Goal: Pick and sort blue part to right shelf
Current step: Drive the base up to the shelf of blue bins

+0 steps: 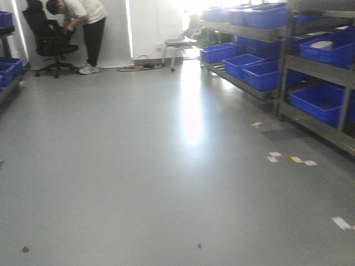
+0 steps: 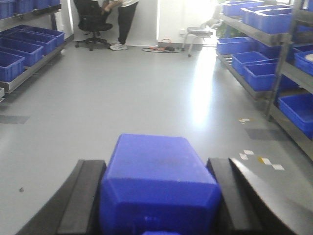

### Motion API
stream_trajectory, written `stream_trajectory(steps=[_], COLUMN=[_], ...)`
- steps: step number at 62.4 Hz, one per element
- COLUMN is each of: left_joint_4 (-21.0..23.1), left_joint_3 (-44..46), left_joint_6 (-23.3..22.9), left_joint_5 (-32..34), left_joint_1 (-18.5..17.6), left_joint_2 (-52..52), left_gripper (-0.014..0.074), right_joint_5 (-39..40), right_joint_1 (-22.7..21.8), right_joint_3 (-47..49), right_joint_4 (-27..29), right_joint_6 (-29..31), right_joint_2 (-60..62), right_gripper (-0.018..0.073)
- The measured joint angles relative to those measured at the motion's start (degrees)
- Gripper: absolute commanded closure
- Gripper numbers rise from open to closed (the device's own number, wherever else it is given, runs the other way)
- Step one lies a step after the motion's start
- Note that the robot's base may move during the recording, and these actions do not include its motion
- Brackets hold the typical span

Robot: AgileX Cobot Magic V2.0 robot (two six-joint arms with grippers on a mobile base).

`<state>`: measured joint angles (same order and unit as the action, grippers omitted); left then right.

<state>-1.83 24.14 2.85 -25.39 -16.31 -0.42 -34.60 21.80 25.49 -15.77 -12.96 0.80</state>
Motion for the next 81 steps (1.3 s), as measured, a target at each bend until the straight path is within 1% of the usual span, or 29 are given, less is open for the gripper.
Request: stream_trajectory(steps=[25,35,81], left_joint_4=[0.0,0.0,0.0], left_joint_3=[0.0,0.0,0.0], left_joint_6=[0.0,0.0,0.0], left_joint_5=[0.0,0.0,0.0], left_joint_1=[0.0,0.8,0.7], left_joint_2=[0.0,0.0,0.0], left_gripper=[0.0281,0.0281,0.0281], right_joint_5=[0.0,0.0,0.0], right_joint_1=[0.0,0.0,0.0], right_joint_3=[0.0,0.0,0.0], right_joint_4=[0.0,0.0,0.0], right_joint_6=[0.0,0.0,0.0], right_joint_2=[0.0,0.0,0.0], right_gripper=[0.0273,0.0273,0.0273])
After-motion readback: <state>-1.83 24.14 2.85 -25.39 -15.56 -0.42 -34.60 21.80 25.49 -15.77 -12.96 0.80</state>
